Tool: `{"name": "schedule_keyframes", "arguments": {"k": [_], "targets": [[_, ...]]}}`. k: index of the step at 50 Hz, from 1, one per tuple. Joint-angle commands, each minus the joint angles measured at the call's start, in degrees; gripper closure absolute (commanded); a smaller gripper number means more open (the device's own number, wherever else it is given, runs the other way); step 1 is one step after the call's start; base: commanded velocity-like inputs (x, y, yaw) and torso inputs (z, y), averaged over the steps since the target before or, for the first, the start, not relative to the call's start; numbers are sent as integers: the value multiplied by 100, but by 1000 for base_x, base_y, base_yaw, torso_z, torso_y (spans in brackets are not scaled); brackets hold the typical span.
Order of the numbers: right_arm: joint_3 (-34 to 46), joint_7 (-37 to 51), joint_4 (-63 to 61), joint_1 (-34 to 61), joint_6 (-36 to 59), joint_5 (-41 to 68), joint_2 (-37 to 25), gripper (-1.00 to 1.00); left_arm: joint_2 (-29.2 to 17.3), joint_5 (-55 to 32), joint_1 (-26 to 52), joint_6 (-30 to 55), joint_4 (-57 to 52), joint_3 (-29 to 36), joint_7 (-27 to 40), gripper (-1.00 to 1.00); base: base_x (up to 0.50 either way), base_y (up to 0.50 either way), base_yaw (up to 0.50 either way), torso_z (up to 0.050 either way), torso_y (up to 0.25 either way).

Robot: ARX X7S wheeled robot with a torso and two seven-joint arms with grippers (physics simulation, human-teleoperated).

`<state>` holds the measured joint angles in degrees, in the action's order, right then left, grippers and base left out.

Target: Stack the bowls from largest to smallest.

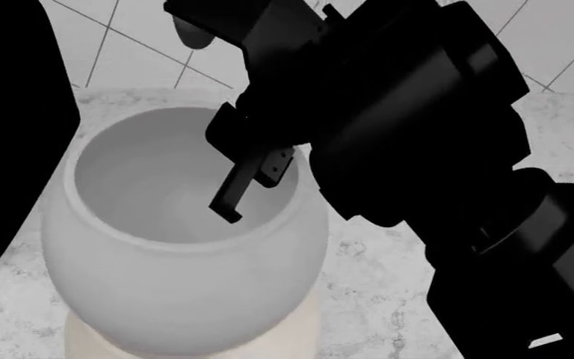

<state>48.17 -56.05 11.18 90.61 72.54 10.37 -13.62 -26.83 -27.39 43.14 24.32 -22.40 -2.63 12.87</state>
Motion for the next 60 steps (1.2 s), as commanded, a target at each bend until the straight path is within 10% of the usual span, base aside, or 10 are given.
{"name": "schedule_keyframes", "arguments": {"k": [1,24,25,60], "targets": [[-125,-72,-27,-168,-50,-42,77,100,40,279,2,-57,54,-57,-67,-100,0,0,0,0,0],[-102,-53,116,-286,-214,40,89,100,36,308,18,-126,152,-10,-71,-100,0,0,0,0,0],[-117,-45,178,-267,-242,37,106,-100,35,308,24,-124,153,-10,-67,-100,0,0,0,0,0],[-1146,177,-369,469,554,313,45,-100,-15,202,79,10,-31,1,4,-100,0,0,0,0,0]]}}
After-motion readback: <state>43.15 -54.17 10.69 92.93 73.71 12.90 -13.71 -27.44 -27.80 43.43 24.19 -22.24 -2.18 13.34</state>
